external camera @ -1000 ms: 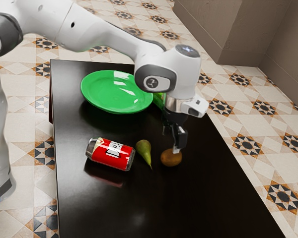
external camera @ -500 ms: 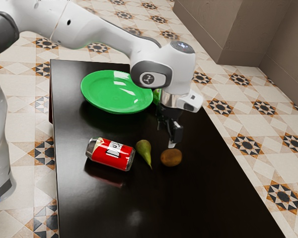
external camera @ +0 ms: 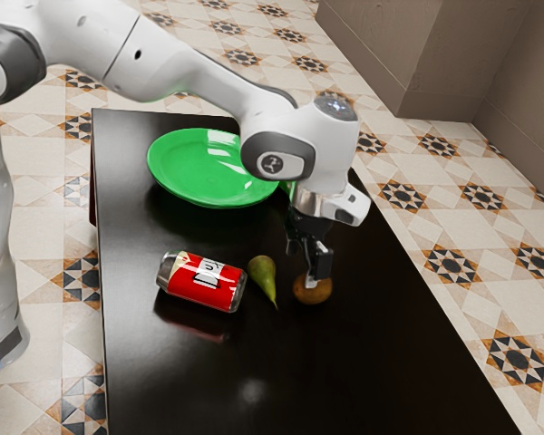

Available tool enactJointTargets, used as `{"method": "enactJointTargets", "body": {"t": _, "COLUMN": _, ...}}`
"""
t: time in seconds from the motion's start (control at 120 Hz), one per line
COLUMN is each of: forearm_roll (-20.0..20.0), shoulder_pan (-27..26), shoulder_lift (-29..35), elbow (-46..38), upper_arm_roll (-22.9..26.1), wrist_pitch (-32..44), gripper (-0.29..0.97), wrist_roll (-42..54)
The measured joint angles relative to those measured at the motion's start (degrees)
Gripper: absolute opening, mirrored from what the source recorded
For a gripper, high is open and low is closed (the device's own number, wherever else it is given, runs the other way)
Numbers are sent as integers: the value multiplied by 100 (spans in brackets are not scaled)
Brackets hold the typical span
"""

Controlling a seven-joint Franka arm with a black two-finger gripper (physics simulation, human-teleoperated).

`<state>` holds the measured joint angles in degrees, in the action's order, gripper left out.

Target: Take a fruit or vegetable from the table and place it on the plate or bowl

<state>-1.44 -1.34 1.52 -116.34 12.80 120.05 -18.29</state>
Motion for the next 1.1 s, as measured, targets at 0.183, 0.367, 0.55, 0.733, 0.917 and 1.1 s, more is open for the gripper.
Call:
{"method": "enactJointTargets", "body": {"t": 0.183, "forearm_roll": -10, "shoulder_pan": 43, "shoulder_lift": -71, "elbow": 29, "upper_arm_roll": 51, "wrist_pitch": 146, "gripper": 68, "wrist_roll": -16}}
{"method": "enactJointTargets", "body": {"t": 0.367, "forearm_roll": -37, "shoulder_pan": 27, "shoulder_lift": -199, "elbow": 28, "upper_arm_roll": 56, "wrist_pitch": 353, "gripper": 68, "wrist_roll": -26}}
{"method": "enactJointTargets", "body": {"t": 0.55, "forearm_roll": -79, "shoulder_pan": 11, "shoulder_lift": -362, "elbow": 26, "upper_arm_roll": 62, "wrist_pitch": 501, "gripper": 68, "wrist_roll": -29}}
{"method": "enactJointTargets", "body": {"t": 0.733, "forearm_roll": -77, "shoulder_pan": 0, "shoulder_lift": -439, "elbow": 26, "upper_arm_roll": 65, "wrist_pitch": 618, "gripper": 68, "wrist_roll": -22}}
{"method": "enactJointTargets", "body": {"t": 0.917, "forearm_roll": -76, "shoulder_pan": -4, "shoulder_lift": -628, "elbow": 71, "upper_arm_roll": 64, "wrist_pitch": 725, "gripper": 68, "wrist_roll": -16}}
{"method": "enactJointTargets", "body": {"t": 1.1, "forearm_roll": -93, "shoulder_pan": -81, "shoulder_lift": -787, "elbow": 75, "upper_arm_roll": 64, "wrist_pitch": 863, "gripper": 56, "wrist_roll": -38}}
